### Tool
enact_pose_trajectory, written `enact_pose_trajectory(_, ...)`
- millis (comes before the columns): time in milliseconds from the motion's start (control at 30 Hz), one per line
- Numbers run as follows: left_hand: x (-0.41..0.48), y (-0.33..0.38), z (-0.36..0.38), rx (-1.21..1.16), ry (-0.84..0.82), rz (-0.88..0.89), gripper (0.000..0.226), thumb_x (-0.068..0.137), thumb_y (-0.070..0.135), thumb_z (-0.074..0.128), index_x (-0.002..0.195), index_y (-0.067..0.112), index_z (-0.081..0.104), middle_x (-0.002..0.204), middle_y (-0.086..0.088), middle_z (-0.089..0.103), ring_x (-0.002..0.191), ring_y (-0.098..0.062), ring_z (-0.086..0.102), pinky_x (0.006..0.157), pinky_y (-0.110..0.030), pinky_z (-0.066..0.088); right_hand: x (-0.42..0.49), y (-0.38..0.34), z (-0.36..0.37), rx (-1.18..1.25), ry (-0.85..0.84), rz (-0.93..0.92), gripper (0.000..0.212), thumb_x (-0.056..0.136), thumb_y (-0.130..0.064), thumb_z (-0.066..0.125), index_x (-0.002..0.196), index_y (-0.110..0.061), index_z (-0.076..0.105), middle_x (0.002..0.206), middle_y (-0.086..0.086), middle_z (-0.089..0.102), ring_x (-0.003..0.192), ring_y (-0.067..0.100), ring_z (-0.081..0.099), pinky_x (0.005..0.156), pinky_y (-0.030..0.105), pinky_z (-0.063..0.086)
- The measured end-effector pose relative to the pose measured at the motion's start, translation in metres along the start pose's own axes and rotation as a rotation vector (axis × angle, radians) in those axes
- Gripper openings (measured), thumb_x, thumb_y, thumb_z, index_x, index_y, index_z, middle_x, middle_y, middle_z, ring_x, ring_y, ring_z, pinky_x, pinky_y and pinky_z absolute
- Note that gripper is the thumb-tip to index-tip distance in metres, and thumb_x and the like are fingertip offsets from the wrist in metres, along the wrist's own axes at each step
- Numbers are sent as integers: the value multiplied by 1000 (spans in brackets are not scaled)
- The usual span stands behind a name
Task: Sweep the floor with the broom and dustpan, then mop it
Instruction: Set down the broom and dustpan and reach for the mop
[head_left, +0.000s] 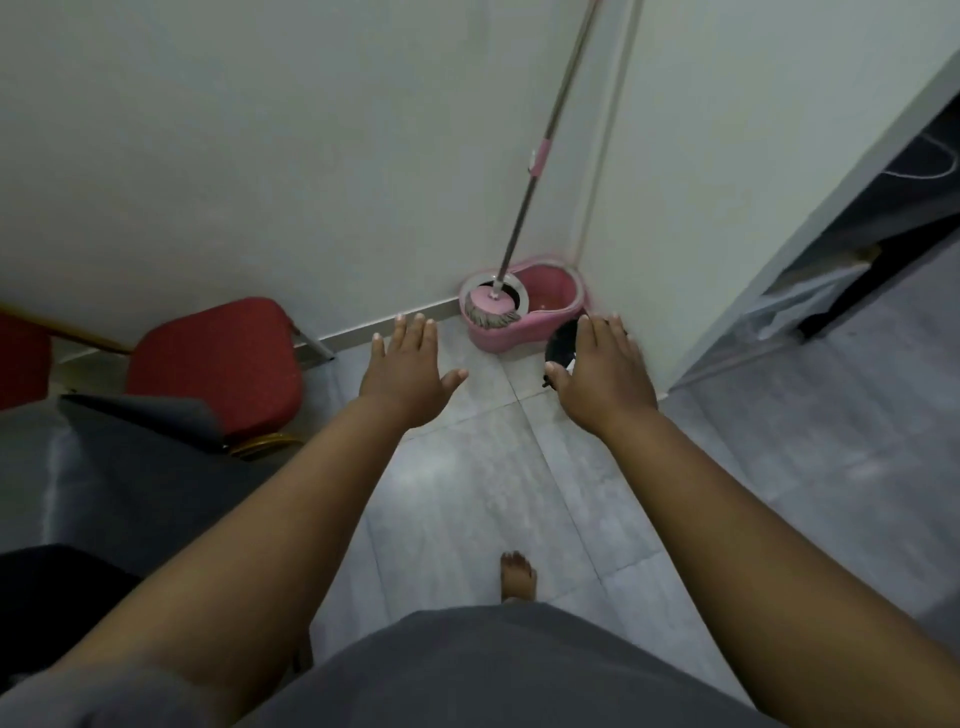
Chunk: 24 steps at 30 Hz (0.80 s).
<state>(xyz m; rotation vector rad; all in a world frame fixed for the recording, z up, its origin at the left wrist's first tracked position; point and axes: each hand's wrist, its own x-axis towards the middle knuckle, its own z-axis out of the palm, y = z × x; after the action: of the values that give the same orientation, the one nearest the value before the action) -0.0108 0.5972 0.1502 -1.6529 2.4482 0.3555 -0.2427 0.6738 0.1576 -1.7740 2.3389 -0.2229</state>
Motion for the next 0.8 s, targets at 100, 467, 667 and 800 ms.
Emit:
enact_pose_trajectory(100, 37, 0, -7, 9, -1, -40, 85, 99, 61, 30, 158, 7, 4, 166, -9, -1, 153, -27, -8, 123, -51, 4, 53, 5, -5, -13, -3, -50, 78, 96, -50, 46, 152, -2, 21, 160, 15, 21, 150, 31, 7, 121, 45, 13)
enact_pose_trajectory(467, 157, -38, -32, -72, 7, -116, 84, 100, 60, 31, 158, 8, 2, 166, -8, -3, 153, -27, -8, 123, -47, 1, 208, -21, -5, -16, -58, -141, 74, 94, -42, 54, 149, -1, 26, 156, 16, 27, 149, 35, 10, 120, 46, 15)
enact_pose_trajectory(667, 259, -51, -73, -61, 6, -35, 83, 100, 59, 33, 158, 7, 2, 166, -9, -2, 153, -27, -6, 124, -47, 4, 294, -34, -11, -25, -46, -84, 78, 96, -50, 47, 152, -2, 21, 160, 15, 21, 150, 30, 6, 121, 43, 12)
enact_pose_trajectory(800, 328, -57, -104, -50, 21, 72, 82, 100, 58, 32, 158, 7, 3, 166, -10, 0, 153, -28, -4, 124, -46, 6, 349, -39, -22, -29, -44, -21, 79, 97, -48, 47, 153, -2, 17, 162, 16, 15, 151, 31, 4, 122, 42, 11)
